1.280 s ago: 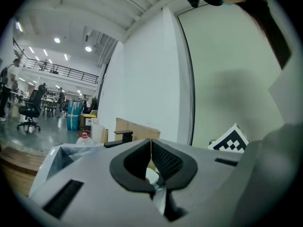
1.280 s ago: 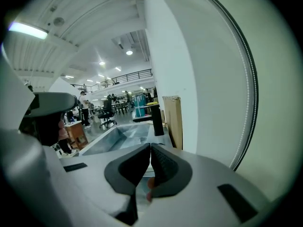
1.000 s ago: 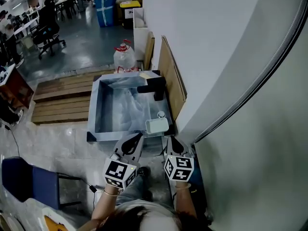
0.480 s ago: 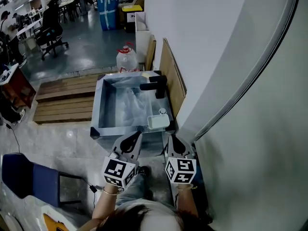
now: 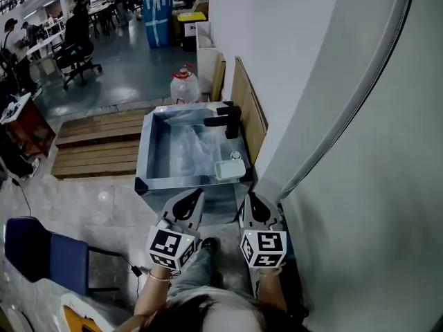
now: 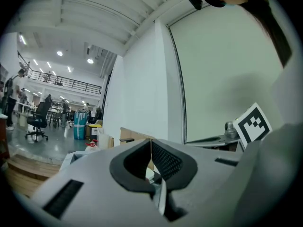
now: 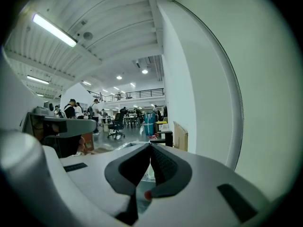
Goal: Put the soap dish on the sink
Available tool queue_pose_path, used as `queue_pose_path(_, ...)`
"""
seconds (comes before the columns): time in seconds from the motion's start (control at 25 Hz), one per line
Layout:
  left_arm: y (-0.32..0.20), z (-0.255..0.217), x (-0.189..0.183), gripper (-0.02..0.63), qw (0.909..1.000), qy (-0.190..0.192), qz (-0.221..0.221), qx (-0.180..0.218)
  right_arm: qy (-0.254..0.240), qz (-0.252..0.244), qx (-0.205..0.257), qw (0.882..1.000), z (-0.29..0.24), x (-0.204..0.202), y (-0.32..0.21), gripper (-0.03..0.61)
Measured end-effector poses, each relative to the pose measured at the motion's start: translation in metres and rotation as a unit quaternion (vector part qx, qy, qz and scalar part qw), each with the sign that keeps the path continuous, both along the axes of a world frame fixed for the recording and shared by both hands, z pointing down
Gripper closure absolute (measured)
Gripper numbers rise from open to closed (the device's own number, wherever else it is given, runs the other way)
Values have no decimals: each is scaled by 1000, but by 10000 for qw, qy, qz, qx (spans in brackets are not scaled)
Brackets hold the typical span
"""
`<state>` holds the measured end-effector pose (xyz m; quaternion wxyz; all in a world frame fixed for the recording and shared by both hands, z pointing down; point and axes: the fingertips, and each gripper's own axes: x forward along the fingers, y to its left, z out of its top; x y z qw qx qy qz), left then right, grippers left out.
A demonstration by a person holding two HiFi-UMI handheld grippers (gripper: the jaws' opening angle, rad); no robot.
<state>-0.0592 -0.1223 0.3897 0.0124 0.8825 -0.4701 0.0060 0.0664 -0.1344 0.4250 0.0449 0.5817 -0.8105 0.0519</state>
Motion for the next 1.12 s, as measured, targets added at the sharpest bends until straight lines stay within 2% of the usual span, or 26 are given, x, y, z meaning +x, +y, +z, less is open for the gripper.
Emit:
queue_pose_path(0.44,36,-7,-5,604,9999,17,-53,96,112,-69,298,9995,-21,-3,38,552)
queue_pose_path(1.12,71,-6,-5,604,9999,-21,-54,155,65,-39,441,9990,-28,-2,80,552)
